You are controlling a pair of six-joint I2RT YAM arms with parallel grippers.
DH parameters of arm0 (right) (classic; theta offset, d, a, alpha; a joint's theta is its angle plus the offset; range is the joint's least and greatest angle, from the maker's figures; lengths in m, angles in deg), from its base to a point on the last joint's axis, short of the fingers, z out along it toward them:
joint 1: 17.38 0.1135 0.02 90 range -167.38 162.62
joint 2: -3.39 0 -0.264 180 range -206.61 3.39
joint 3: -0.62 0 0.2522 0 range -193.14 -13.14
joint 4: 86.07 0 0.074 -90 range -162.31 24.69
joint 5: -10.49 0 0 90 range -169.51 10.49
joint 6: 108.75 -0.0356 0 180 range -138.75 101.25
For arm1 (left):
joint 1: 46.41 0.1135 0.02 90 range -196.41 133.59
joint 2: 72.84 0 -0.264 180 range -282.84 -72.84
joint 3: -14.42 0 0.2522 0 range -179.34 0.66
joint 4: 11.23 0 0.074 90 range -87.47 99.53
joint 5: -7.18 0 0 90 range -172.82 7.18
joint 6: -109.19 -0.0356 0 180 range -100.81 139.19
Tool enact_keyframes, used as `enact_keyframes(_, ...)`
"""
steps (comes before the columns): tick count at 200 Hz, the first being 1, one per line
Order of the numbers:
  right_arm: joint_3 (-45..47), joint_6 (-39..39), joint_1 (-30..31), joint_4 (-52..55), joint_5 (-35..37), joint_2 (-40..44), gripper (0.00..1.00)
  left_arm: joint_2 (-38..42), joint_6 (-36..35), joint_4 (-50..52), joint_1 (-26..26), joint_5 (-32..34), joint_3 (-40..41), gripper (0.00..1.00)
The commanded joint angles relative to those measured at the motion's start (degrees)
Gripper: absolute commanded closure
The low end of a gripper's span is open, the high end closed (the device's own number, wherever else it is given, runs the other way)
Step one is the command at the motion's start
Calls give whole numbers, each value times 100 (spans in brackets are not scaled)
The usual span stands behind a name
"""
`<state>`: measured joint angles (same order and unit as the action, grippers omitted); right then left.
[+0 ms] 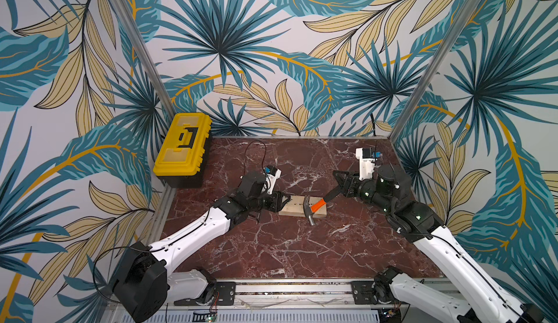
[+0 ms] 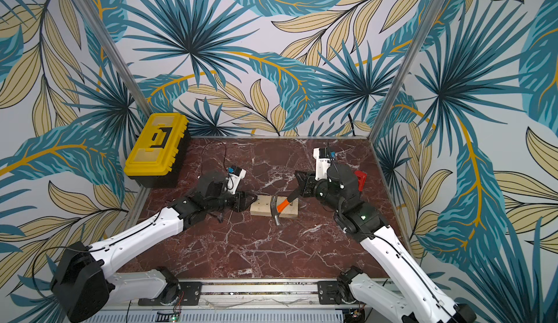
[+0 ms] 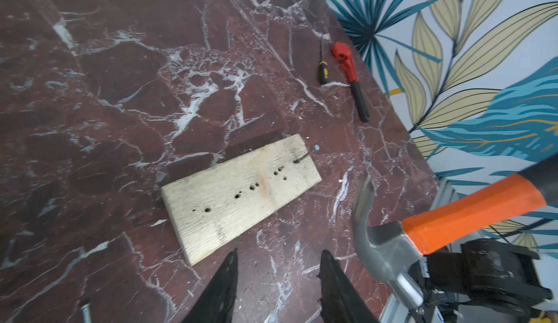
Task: Use a claw hammer to pull out a nail
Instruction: Adjust the hammer.
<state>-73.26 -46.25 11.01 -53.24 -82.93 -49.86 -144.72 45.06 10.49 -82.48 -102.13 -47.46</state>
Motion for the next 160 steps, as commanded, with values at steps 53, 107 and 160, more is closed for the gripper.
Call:
enact_keyframes(53,-22,-595,11,-1641,-343,73,100,111,1385,-3186,15,-2036,1008,49)
enact_keyframes(107,113,-866,4,-2123,-489,295,100,136,1991,-4148,86,-2473,1256,44)
enact_keyframes(160,255,-1358,1,-2798,-656,396,100,226,2291,-4506,177,-2832,1261,42)
